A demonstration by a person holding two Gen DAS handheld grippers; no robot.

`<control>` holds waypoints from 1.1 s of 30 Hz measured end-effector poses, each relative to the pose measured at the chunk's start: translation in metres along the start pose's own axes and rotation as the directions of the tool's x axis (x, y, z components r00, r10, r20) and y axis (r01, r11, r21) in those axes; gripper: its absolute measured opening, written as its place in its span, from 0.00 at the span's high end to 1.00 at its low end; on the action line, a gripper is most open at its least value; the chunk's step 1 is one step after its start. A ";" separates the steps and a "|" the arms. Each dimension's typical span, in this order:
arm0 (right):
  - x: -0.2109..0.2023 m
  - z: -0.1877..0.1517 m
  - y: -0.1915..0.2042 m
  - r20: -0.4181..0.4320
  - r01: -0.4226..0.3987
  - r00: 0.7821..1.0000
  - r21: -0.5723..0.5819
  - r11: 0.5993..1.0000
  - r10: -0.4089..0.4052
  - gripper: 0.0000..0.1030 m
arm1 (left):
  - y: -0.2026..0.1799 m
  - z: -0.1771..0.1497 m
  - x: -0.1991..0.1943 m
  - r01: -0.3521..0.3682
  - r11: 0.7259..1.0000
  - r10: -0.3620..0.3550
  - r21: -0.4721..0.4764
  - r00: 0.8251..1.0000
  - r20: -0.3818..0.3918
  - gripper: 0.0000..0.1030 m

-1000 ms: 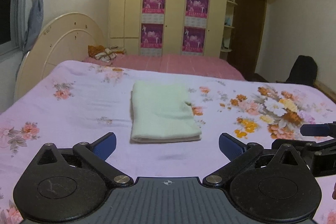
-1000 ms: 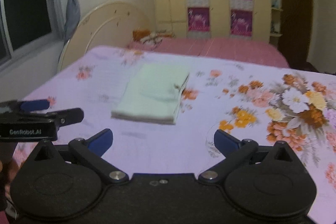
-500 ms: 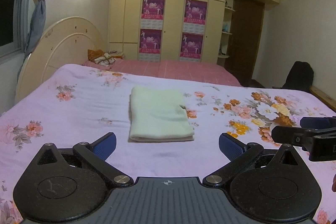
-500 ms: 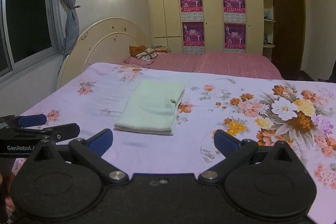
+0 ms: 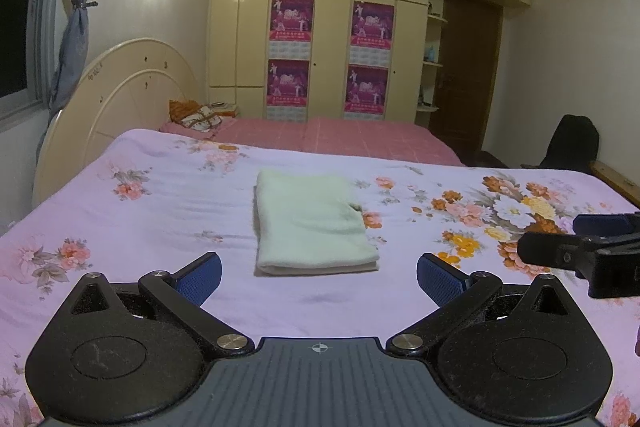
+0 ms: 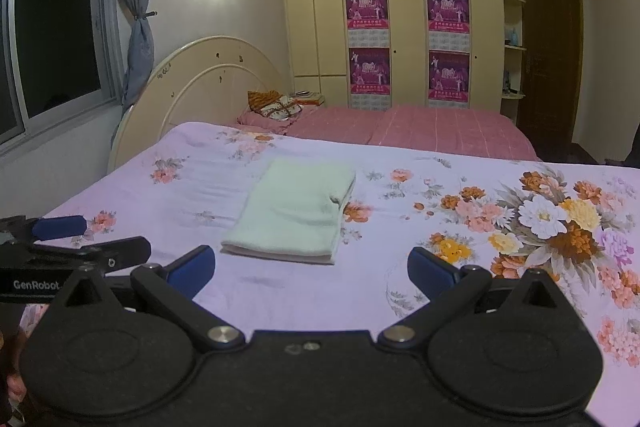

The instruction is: Fold small clothes

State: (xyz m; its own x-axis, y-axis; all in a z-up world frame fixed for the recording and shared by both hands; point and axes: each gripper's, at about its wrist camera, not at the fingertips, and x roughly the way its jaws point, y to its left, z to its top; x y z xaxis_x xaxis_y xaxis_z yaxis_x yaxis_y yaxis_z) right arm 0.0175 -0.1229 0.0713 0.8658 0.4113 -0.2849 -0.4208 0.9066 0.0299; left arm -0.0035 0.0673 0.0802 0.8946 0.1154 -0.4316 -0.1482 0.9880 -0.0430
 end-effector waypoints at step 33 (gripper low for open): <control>0.000 0.004 -0.005 -0.007 0.013 1.000 0.006 1.000 -0.013 0.01 | -0.003 0.002 -0.001 0.004 1.000 -0.004 0.014 1.000 0.000 0.00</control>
State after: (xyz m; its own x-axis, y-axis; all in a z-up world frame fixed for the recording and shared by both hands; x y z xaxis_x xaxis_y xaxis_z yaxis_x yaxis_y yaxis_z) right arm 0.0204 -0.1269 0.0749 0.8693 0.3992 -0.2916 -0.4083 0.9123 0.0320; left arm -0.0028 0.0650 0.0823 0.8954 0.1115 -0.4312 -0.1387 0.9898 -0.0320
